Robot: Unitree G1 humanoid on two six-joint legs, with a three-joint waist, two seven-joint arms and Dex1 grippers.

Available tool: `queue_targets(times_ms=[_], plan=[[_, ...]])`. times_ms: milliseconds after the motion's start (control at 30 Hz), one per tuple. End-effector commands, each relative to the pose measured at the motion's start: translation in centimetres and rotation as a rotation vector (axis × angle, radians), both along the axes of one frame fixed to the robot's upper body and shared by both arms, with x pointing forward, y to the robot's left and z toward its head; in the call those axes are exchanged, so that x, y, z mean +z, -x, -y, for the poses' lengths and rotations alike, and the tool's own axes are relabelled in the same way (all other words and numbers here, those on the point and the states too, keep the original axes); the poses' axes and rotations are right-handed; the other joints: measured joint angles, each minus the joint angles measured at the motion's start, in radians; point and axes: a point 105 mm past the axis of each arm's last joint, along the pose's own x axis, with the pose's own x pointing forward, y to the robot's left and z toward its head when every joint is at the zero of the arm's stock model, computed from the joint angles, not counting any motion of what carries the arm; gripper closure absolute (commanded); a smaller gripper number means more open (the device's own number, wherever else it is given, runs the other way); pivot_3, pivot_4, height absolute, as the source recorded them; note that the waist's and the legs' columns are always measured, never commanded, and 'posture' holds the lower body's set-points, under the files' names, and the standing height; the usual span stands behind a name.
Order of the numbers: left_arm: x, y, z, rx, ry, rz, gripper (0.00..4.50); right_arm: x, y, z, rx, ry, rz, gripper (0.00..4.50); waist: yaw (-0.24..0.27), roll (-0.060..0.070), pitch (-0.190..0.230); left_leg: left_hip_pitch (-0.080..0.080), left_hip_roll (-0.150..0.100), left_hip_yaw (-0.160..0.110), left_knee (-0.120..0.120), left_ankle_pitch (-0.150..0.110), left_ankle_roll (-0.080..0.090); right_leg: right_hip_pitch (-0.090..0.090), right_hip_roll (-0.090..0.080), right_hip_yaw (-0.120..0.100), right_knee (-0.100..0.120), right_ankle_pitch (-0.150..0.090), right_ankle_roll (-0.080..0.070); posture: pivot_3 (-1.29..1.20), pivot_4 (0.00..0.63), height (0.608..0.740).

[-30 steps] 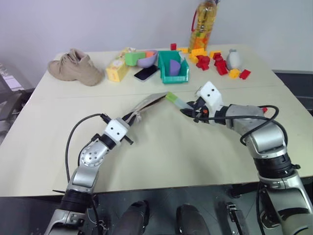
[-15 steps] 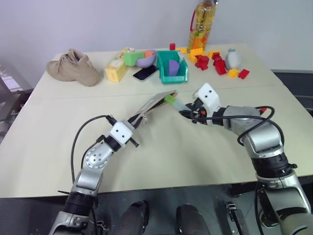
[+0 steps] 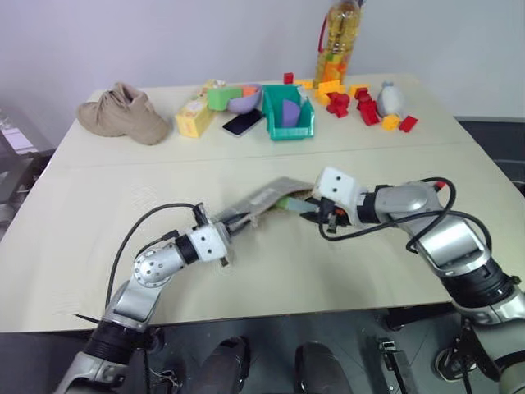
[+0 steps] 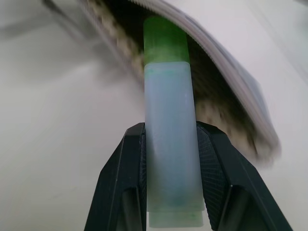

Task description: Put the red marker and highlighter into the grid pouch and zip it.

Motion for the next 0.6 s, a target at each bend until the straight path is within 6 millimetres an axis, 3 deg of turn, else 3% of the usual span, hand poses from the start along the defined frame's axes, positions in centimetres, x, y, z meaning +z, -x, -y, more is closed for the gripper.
queue_targets(times_ms=[33,200,433,600], plan=[[0.7,0.7,0.4,-0.087,-0.031,0.036,4.5,1.1,0.7,-1.2,0.102,0.036,0.061,3.61,0.001,0.0,0.0,0.0,0.0,0.0,0.0,0.0,0.0,0.0,0.0,0.0,0.0,0.0,0.0,0.0,0.15,0.74],[0.6,0.8,0.5,-0.123,-0.065,0.038,4.5,1.5,1.0,-2.0,0.143,0.028,0.058,3.61,0.002,0.0,0.0,0.0,0.0,0.0,0.0,0.0,0.0,0.0,0.0,0.0,0.0,0.0,0.0,0.0,0.15,0.74],[0.8,0.3,0.1,-0.068,-0.004,0.015,4.5,2.9,0.9,-1.4,0.115,-0.021,0.094,0.16,0.002,0.0,0.0,0.0,0.0,0.0,0.0,0.0,0.0,0.0,0.0,0.0,0.0,0.0,0.0,0.0,0.15,0.74],[1.2,-0.7,-0.2,0.041,0.119,-0.025,4.5,6.5,1.2,1.1,0.016,-0.282,0.085,0.08,0.005,0.0,0.0,0.0,0.0,0.0,0.001,0.0,0.001,0.001,0.0,0.0,-0.001,0.0,0.0,0.0,0.15,0.74]])
